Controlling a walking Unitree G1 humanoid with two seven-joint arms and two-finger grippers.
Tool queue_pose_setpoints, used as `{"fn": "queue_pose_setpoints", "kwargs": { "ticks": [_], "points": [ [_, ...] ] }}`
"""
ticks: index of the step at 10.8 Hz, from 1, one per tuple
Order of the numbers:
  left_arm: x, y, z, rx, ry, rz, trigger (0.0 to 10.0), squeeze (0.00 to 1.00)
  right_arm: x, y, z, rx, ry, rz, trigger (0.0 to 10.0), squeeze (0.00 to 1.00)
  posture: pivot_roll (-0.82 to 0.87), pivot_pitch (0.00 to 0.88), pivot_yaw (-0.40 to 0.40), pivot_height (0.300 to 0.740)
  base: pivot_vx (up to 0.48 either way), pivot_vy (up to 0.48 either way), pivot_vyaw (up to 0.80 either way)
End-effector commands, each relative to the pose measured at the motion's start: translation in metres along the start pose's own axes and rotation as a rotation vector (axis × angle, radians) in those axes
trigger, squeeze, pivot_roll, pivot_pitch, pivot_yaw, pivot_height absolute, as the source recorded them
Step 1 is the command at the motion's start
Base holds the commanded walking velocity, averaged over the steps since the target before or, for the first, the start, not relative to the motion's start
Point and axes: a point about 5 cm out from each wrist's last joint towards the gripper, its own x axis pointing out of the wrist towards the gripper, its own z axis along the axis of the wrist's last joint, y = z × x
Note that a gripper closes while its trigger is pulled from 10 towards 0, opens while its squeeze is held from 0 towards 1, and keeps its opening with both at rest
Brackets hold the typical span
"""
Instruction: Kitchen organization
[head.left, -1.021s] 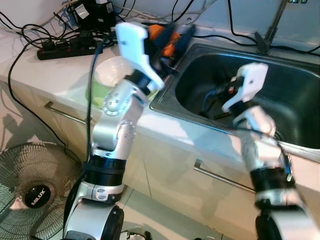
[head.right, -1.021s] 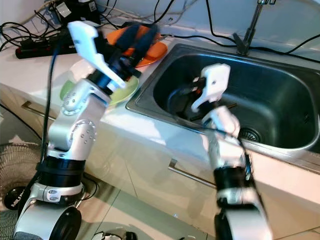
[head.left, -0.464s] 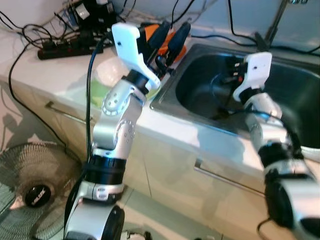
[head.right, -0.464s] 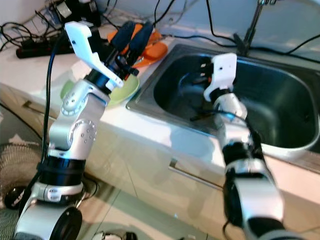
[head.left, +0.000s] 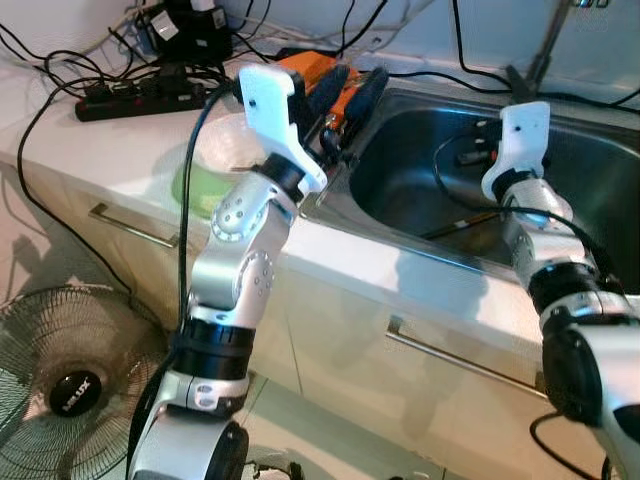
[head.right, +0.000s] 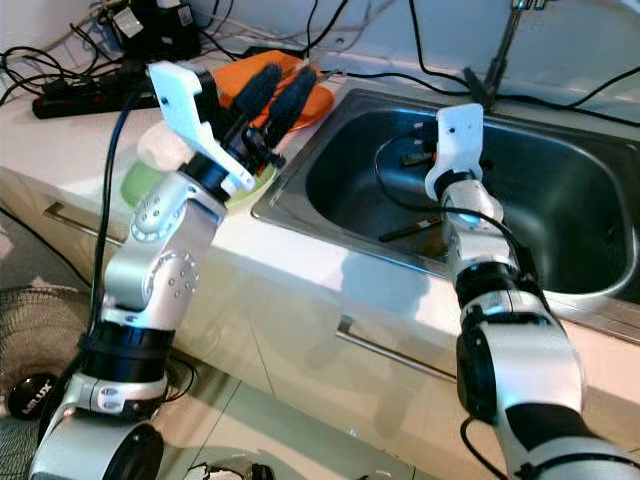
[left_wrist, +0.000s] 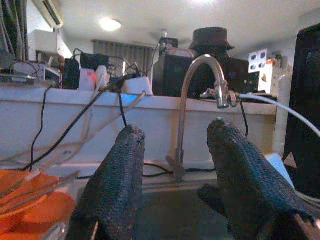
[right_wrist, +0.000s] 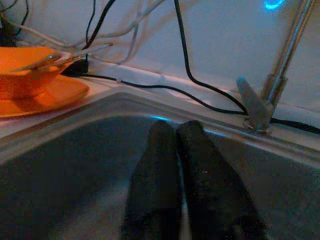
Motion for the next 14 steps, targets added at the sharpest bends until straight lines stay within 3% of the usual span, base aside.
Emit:
{"fn": "queue_pose_setpoints", "kwargs": {
  "ticks": [1, 2, 3, 4, 7, 10, 11, 12, 14],
  "points": [
    [0.0, -0.001, 0.003, 0.012, 0.001, -0.002, 10.0, 0.0, 0.003, -0.005, 0.006, 0.005, -0.008, -0.029, 10.0, 1.0, 0.08, 0.025, 0.064, 0.74, 0.0, 0.0, 0.0],
    [-0.001, -0.001, 0.003, 0.013, 0.001, -0.001, 10.0, 0.0, 0.003, -0.007, 0.007, 0.006, -0.014, -0.045, 10.0, 1.0, 0.07, 0.027, 0.064, 0.74, 0.0, 0.0, 0.0],
    [-0.001, -0.001, 0.002, 0.016, 0.004, 0.002, 10.0, 0.0, 0.003, -0.006, 0.01, 0.004, -0.034, -0.043, 10.0, 0.75, 0.07, 0.028, 0.064, 0.74, 0.0, 0.0, 0.0],
    [-0.001, -0.003, 0.0, 0.039, 0.007, -0.006, 10.0, 0.0, 0.003, 0.001, 0.012, 0.024, -0.073, -0.02, 10.0, 0.0, 0.07, 0.03, 0.064, 0.74, 0.0, 0.0, 0.0],
    [0.001, 0.0, -0.001, 0.136, 0.023, 0.041, 10.0, 0.0, 0.001, 0.025, 0.025, 0.12, -0.206, 0.047, 10.0, 0.0, 0.06, 0.037, 0.06, 0.74, 0.0, 0.0, 0.0],
    [-0.002, 0.017, -0.008, 0.316, 0.081, 0.125, 10.0, 0.0, -0.006, 0.03, 0.039, 0.199, -0.309, 0.048, 10.0, 0.0, 0.05, 0.036, 0.051, 0.74, 0.0, 0.0, 0.0],
    [-0.003, 0.021, -0.008, 0.406, 0.084, 0.161, 10.0, 0.0, -0.013, 0.036, 0.034, 0.214, -0.307, 0.065, 10.0, 0.17, 0.05, 0.035, 0.046, 0.74, 0.0, 0.0, 0.0],
    [-0.004, 0.023, -0.007, 0.434, 0.071, 0.168, 10.0, 0.0, -0.015, 0.037, 0.031, 0.225, -0.297, 0.066, 10.0, 1.0, 0.05, 0.033, 0.045, 0.74, 0.0, 0.0, 0.0],
    [-0.008, 0.033, -0.008, 0.469, 0.108, 0.206, 10.0, 0.0, -0.02, 0.038, 0.023, 0.246, -0.269, 0.052, 10.0, 1.0, 0.05, 0.027, 0.047, 0.74, 0.0, 0.0, 0.0]
  ]
}}
